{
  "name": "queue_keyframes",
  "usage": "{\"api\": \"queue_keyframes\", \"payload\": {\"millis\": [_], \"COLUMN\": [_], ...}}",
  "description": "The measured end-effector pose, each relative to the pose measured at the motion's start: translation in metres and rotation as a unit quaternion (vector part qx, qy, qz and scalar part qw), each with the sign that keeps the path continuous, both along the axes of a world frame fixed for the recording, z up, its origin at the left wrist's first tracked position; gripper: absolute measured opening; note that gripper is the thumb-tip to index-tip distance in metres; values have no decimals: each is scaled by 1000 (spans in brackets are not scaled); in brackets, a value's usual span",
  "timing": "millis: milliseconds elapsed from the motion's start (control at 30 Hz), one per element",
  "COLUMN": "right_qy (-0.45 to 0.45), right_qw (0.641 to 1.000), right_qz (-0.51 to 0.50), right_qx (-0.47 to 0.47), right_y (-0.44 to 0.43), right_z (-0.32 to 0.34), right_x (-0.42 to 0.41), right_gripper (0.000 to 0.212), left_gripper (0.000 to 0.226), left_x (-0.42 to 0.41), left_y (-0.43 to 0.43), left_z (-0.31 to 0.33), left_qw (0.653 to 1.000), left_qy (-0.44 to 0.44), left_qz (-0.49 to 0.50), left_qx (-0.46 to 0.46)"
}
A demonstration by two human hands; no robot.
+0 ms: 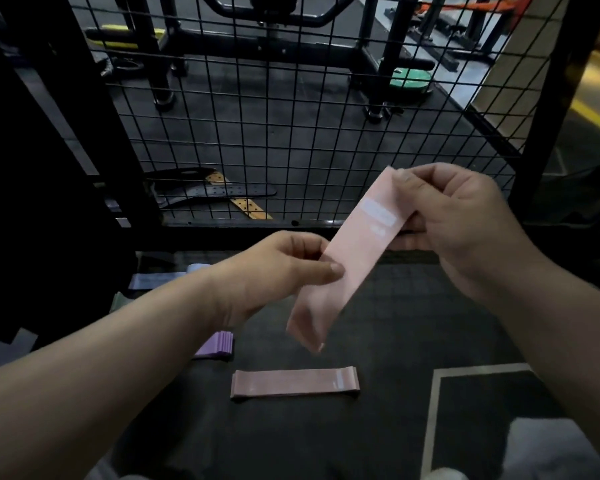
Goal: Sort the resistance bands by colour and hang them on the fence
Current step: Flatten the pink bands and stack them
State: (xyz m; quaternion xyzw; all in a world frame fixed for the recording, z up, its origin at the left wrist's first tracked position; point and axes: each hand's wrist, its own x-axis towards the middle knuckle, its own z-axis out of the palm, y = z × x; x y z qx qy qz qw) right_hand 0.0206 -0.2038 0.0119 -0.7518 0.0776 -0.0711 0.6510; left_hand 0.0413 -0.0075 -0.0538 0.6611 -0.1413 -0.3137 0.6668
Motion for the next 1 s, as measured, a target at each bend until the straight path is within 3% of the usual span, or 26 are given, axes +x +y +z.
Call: {"api": "queue_keyframes", "payload": {"millis": [300,567,800,1000], "right_qy": [-1,4,1,38], "right_qw": [988,991,983,971], "right_qz": [-116,-110,-161,-206], "right_qx": [101,72,85,118], "right_y": [-27,-37,-50,-62], "right_z": [15,8,11,15], "right_x": [9,13,17,20], "right_gripper": [14,12,10,9], "left_gripper": [18,28,58,18], "left_x": [0,26,40,48], "left_y": [14,45,69,62], "left_z": [0,9,19,31], "left_qw": [995,976,968,962], "left_qy": [51,18,-12,29], "left_qz": [-46,90,165,268], "left_qx": [67,195,188,36]}}
